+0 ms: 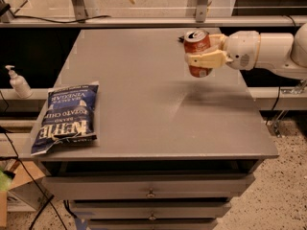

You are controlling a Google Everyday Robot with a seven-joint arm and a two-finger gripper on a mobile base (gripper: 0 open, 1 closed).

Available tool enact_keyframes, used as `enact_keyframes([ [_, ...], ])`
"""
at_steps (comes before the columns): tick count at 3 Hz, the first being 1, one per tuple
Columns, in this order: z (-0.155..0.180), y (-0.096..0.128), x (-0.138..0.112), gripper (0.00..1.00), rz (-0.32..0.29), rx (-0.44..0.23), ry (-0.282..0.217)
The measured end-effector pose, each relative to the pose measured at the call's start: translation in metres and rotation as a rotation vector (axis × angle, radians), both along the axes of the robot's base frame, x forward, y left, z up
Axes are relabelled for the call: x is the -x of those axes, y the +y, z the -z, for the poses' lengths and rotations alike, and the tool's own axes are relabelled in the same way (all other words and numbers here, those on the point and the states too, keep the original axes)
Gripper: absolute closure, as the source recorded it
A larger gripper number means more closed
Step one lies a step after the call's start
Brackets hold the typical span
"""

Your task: Place coke can upright

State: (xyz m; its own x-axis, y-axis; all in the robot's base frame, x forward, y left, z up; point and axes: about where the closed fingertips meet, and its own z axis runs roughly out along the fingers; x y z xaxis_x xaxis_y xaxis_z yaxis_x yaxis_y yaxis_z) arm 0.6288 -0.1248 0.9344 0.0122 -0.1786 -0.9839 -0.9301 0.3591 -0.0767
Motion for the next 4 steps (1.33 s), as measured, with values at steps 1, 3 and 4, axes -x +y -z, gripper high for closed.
enact_keyframes([
  [1,0.006,-0.008,-0.001,1.00,0.025,-0.058,-0.016],
  [3,0.024,-0.017,-0.007,0.59,0.047,-0.148,0.013],
  [4,0.031,-0.020,-0.009,0.35,0.048,-0.185,0.037],
])
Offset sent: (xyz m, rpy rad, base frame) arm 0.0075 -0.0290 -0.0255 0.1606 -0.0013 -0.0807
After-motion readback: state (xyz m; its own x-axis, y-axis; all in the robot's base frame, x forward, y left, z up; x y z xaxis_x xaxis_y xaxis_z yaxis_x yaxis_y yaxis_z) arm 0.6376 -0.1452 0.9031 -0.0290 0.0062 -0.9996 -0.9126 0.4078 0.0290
